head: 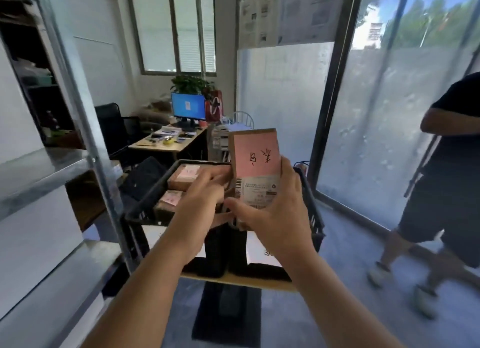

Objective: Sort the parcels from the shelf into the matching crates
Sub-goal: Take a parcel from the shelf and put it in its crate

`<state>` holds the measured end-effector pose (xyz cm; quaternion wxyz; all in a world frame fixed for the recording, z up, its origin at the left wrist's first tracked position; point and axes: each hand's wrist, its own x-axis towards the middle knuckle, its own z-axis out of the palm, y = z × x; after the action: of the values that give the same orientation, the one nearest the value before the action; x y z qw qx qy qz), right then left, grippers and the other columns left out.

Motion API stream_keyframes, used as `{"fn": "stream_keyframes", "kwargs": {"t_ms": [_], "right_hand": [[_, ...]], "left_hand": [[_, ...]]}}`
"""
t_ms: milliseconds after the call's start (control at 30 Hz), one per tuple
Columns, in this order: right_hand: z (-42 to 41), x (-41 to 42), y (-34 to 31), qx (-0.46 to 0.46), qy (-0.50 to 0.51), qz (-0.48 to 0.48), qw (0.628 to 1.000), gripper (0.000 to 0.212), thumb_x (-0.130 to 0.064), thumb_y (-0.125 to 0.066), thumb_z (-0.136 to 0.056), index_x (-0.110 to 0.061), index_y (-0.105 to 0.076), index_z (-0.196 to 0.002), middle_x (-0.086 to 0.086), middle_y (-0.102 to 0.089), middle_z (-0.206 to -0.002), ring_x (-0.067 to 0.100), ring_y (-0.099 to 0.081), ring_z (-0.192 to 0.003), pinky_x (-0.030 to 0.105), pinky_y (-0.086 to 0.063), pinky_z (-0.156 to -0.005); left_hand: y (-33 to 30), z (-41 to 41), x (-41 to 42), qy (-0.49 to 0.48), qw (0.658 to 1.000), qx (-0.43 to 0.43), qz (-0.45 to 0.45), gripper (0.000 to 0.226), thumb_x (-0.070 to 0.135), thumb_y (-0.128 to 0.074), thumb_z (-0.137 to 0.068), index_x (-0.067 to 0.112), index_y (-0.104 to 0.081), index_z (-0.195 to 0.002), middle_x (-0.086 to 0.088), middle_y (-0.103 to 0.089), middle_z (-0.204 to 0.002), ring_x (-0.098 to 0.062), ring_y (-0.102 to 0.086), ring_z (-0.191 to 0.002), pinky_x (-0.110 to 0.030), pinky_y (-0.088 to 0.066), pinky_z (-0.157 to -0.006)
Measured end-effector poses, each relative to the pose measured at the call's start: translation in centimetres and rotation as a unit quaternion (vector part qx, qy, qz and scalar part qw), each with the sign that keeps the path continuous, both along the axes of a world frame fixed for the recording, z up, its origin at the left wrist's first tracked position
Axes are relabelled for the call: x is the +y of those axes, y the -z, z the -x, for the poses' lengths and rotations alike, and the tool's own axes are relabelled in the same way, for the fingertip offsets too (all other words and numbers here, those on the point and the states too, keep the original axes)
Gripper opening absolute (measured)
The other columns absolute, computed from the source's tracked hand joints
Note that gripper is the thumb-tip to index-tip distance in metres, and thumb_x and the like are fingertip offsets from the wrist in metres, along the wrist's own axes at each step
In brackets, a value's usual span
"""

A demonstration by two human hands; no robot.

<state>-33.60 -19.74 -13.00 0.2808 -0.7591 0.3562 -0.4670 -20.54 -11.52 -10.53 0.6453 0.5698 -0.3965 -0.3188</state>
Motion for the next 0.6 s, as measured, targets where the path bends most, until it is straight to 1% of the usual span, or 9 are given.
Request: {"fn": "stream_keyframes", "kwargs": {"t_ms": [67,133,233,300,333,400,467,567,600], "right_hand": [[-0.8,-2.3,0.5,0.035,0.045,0.001,0.998,0.117,-0.066,-0.083,-0.065,-0.039,-0.018,-0.158,-0.016,-0.042,-0.144,0.015,-0.051,-0.127,0.048,-0.058,-0.095],[-1.1,-4.3,1.2,0.067,0.082,-0.010,0.994,0.118,-0.061,-0.083,-0.070,-0.039,-0.011,-0.160,-0.014,-0.040,-0.146,0.015,-0.052,-0.123,0.044,-0.056,-0.091],[-0.7,-8.2,2.7,0.072,0.121,-0.022,0.990,0.115,-0.052,-0.083,-0.072,-0.042,-0.010,-0.160,-0.014,-0.043,-0.144,0.012,-0.050,-0.114,0.035,-0.047,-0.081],[0.0,-11.6,4.3,0.075,0.141,-0.039,0.986,0.114,-0.048,-0.084,-0.072,-0.047,-0.011,-0.160,-0.012,-0.047,-0.144,0.015,-0.055,-0.113,0.032,-0.044,-0.076],[0.4,-13.5,5.2,0.084,0.152,-0.052,0.983,0.113,-0.049,-0.084,-0.073,-0.048,-0.012,-0.160,-0.010,-0.048,-0.143,0.017,-0.056,-0.112,0.033,-0.044,-0.076],[1.1,-17.7,7.5,0.126,0.171,-0.085,0.974,0.110,-0.053,-0.083,-0.074,-0.046,-0.015,-0.160,-0.005,-0.050,-0.138,0.018,-0.057,-0.109,0.034,-0.046,-0.077],[1.6,-21.9,10.1,0.167,0.175,-0.119,0.963,0.109,-0.054,-0.082,-0.073,-0.047,-0.016,-0.160,-0.001,-0.053,-0.128,0.020,-0.059,-0.102,0.037,-0.052,-0.076],[1.6,-27.3,13.6,0.223,0.166,-0.156,0.948,0.112,-0.057,-0.081,-0.073,-0.043,-0.014,-0.162,0.004,-0.052,-0.124,0.025,-0.059,-0.101,0.041,-0.057,-0.082],[1.3,-28.7,14.7,0.243,0.162,-0.171,0.941,0.112,-0.058,-0.080,-0.074,-0.040,-0.014,-0.163,0.006,-0.051,-0.126,0.027,-0.059,-0.104,0.042,-0.056,-0.085]], "left_hand": [[0.5,-1.3,-2.9,0.037,0.999,0.014,-0.009,0.041,0.009,-0.036,-0.106,0.027,-0.063,-0.132,0.002,-0.074,-0.129,-0.024,-0.071,-0.119,-0.045,-0.063,-0.087],[1.4,-2.1,-5.7,0.068,0.997,0.029,-0.022,0.042,0.010,-0.034,-0.107,0.025,-0.064,-0.133,0.004,-0.072,-0.132,-0.026,-0.068,-0.124,-0.054,-0.060,-0.096],[2.6,-2.2,-10.1,0.117,0.991,0.055,-0.045,0.039,0.015,-0.034,-0.110,0.026,-0.065,-0.131,0.008,-0.075,-0.125,-0.020,-0.070,-0.119,-0.051,-0.061,-0.096],[3.4,-2.3,-12.9,0.138,0.988,0.035,-0.064,0.035,0.023,-0.037,-0.112,0.037,-0.066,-0.124,0.020,-0.076,-0.112,-0.011,-0.072,-0.110,-0.046,-0.060,-0.094],[3.9,-2.6,-14.4,0.135,0.988,0.012,-0.070,0.033,0.027,-0.041,-0.111,0.045,-0.066,-0.120,0.024,-0.075,-0.112,-0.008,-0.071,-0.112,-0.046,-0.059,-0.096],[5.1,-3.5,-17.0,0.108,0.991,-0.023,-0.078,0.030,0.033,-0.046,-0.108,0.056,-0.065,-0.115,0.021,-0.066,-0.130,-0.010,-0.062,-0.126,-0.051,-0.056,-0.103],[6.0,-4.4,-19.5,0.073,0.993,-0.027,-0.088,0.031,0.030,-0.043,-0.111,0.050,-0.063,-0.123,0.011,-0.057,-0.144,-0.015,-0.055,-0.135,-0.052,-0.055,-0.104],[6.2,-5.6,-23.0,0.031,0.992,-0.021,-0.119,0.031,0.023,-0.040,-0.112,0.037,-0.063,-0.128,0.011,-0.062,-0.135,-0.016,-0.056,-0.132,-0.041,-0.059,-0.092],[6.2,-6.0,-24.3,0.023,0.991,-0.024,-0.130,0.031,0.021,-0.041,-0.112,0.034,-0.064,-0.128,0.011,-0.062,-0.134,-0.017,-0.056,-0.133,-0.041,-0.059,-0.092]]}}
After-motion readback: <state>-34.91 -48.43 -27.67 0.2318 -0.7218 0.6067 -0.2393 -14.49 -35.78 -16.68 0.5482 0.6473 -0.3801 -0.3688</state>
